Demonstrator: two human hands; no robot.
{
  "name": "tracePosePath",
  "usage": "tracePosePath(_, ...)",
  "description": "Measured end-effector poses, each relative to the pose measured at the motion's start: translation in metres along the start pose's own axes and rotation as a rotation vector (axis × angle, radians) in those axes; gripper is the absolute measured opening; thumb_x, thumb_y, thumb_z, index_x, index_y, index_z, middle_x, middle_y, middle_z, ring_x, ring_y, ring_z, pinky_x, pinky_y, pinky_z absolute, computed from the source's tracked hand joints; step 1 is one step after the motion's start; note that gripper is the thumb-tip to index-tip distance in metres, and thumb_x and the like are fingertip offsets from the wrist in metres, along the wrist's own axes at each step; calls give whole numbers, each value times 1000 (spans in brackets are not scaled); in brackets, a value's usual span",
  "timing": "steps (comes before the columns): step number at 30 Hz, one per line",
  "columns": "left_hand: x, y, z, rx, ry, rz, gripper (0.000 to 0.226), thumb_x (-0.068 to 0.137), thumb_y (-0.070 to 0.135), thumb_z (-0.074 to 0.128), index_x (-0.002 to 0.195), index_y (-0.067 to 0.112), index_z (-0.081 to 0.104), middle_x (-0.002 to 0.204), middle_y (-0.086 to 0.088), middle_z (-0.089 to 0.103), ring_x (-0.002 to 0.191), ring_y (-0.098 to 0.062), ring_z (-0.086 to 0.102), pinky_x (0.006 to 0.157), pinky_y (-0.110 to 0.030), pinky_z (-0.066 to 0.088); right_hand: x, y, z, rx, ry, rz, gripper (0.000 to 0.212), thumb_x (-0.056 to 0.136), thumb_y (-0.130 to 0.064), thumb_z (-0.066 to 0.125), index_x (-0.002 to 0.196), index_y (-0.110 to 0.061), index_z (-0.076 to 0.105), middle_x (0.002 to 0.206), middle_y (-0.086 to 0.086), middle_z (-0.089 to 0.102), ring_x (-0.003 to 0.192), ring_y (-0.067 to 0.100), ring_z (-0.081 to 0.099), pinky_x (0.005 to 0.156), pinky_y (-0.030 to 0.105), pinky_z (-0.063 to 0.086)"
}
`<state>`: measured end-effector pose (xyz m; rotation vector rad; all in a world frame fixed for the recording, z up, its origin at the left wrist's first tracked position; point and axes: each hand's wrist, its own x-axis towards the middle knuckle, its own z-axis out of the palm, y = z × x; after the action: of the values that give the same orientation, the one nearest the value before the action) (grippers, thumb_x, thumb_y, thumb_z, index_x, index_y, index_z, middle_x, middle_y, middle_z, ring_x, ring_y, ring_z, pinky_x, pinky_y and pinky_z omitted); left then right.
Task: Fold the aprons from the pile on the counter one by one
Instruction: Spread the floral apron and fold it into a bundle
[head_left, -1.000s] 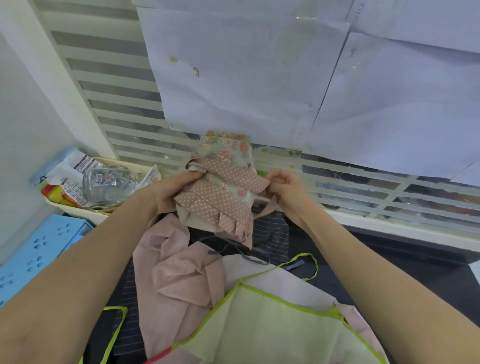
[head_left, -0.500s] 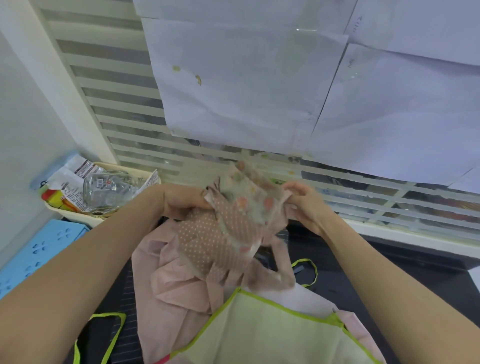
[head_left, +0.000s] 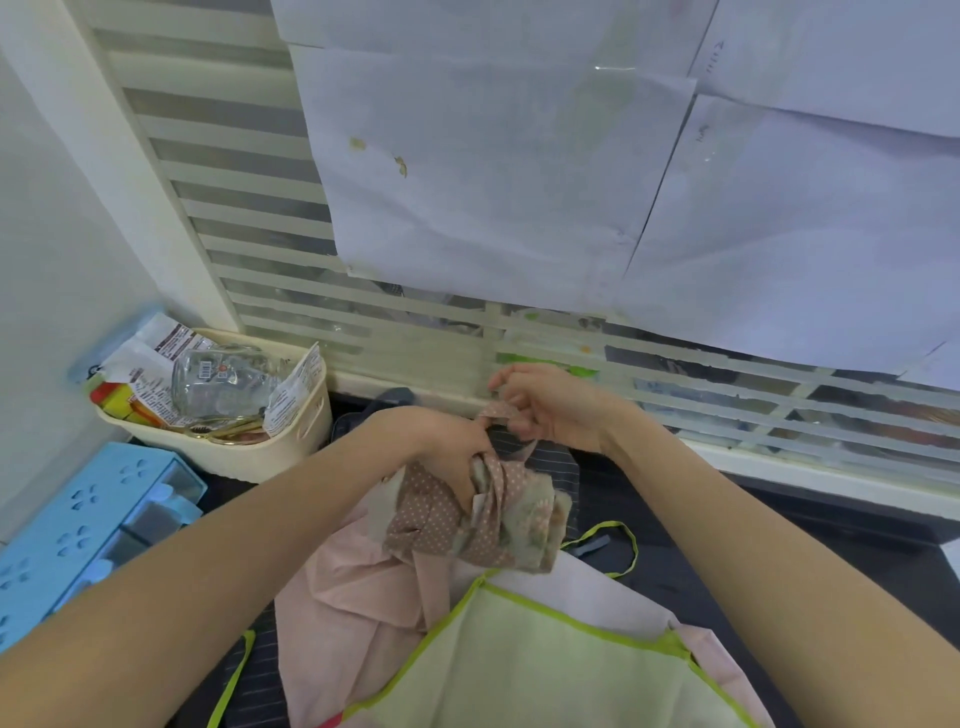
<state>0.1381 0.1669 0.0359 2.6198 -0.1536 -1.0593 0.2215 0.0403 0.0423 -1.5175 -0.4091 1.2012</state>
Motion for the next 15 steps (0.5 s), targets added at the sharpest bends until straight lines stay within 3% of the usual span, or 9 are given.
tracePosePath(3,-1,-5,3,-118,143,-12,39,81,29,72,114,14,57,106,-2,60,91,-15,52,78,-24,41,-1,1,-3,-378,60,-80,18,91,-9,58,106,-12,50,73,4,67,43,9,37,39,18,31)
tracePosePath(6,0,-9,6,-203,233,-48,37,79,34,73,107,18,54,94,4,54,85,-13,51,73,-22,39,1,2,-3,-573,100,-234,15,88,-14,65,98,-18,54,68,4,62,59,17,51,55,26,42)
tracePosePath(8,0,-9,7,-265,266,-83,36,79,34,73,105,20,53,91,6,53,85,-13,51,74,-23,39,2,0,-3,-657,95,-318,16,86,-15,67,91,-23,54,69,10,57,65,19,51,65,30,40)
tracePosePath(11,1,-10,5,-399,301,-133,30,76,38,75,92,22,55,87,7,56,87,-14,55,75,-25,43,1,-5,-3,-928,148,-411,20,85,-20,68,88,-27,50,72,5,51,66,16,45,60,25,32)
tracePosePath(15,1,-16,1,-601,324,-207,47,73,41,76,108,13,64,107,-3,63,100,-21,59,85,-31,48,-4,-11,-6,-1089,201,-483,23,84,-23,68,92,-25,47,58,-10,42,50,4,35,53,23,28)
